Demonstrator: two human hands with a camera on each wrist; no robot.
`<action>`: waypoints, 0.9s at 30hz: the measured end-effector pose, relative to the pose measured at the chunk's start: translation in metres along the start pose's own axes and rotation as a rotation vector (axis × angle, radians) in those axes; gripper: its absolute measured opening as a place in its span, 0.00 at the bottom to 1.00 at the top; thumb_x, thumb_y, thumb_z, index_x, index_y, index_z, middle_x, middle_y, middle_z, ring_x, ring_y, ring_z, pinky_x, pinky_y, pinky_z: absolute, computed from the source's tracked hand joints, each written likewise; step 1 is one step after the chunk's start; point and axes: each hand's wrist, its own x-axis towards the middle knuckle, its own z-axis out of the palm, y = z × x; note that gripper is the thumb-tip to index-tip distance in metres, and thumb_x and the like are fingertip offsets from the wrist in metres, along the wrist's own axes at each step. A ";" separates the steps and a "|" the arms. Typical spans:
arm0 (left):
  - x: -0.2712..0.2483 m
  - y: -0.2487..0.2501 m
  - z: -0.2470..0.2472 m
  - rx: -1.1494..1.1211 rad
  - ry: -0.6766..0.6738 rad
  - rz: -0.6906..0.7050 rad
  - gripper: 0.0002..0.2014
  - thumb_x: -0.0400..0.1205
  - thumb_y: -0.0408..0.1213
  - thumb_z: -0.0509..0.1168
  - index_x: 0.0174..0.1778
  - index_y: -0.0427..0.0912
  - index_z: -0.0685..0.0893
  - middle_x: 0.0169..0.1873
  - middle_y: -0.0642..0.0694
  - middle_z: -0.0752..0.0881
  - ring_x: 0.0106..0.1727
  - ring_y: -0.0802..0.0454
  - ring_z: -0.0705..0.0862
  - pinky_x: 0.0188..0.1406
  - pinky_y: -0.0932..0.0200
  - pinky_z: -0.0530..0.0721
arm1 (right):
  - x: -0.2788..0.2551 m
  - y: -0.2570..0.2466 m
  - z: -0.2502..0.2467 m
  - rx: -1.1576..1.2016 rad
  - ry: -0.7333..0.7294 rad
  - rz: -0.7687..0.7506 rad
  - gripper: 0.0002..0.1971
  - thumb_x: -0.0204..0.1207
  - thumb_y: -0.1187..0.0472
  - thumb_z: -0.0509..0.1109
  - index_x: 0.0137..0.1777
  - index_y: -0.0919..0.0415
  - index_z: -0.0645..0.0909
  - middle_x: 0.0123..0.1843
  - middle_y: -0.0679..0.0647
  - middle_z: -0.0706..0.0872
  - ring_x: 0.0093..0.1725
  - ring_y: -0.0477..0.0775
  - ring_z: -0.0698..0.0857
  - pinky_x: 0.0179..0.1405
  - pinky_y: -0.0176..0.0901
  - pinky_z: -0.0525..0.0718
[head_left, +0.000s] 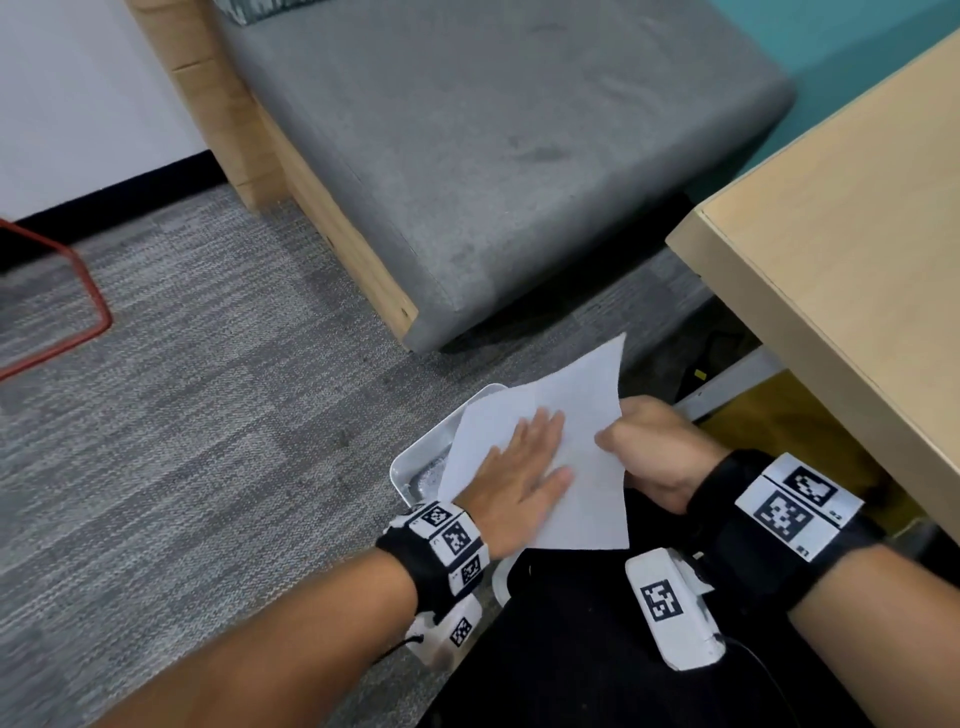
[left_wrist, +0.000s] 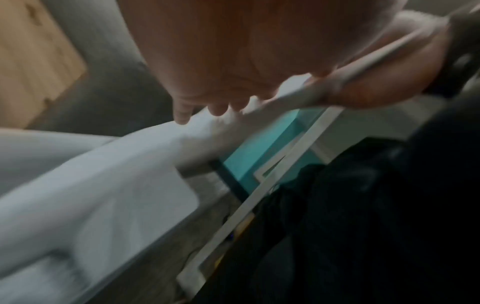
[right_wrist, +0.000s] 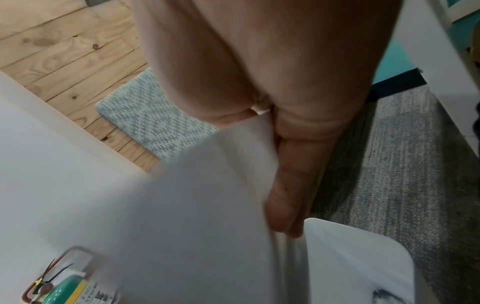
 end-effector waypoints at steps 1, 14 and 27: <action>0.000 -0.015 0.004 0.055 -0.036 -0.105 0.31 0.88 0.64 0.39 0.86 0.65 0.36 0.86 0.61 0.34 0.86 0.59 0.32 0.85 0.45 0.35 | 0.001 0.000 -0.002 -0.009 0.014 0.004 0.16 0.68 0.73 0.57 0.46 0.69 0.88 0.49 0.67 0.92 0.52 0.71 0.90 0.61 0.72 0.85; -0.047 0.036 -0.012 0.047 -0.077 0.263 0.35 0.89 0.59 0.46 0.86 0.58 0.33 0.85 0.58 0.29 0.85 0.61 0.28 0.83 0.50 0.35 | 0.003 -0.001 -0.003 0.077 0.030 0.053 0.19 0.76 0.79 0.55 0.43 0.68 0.88 0.49 0.67 0.92 0.52 0.71 0.90 0.61 0.69 0.85; -0.050 0.031 -0.016 0.002 -0.080 0.220 0.34 0.88 0.62 0.44 0.83 0.62 0.31 0.86 0.58 0.31 0.85 0.64 0.31 0.84 0.57 0.37 | 0.002 -0.002 -0.001 0.106 0.020 0.053 0.18 0.77 0.80 0.55 0.43 0.68 0.87 0.49 0.66 0.92 0.51 0.68 0.90 0.60 0.63 0.85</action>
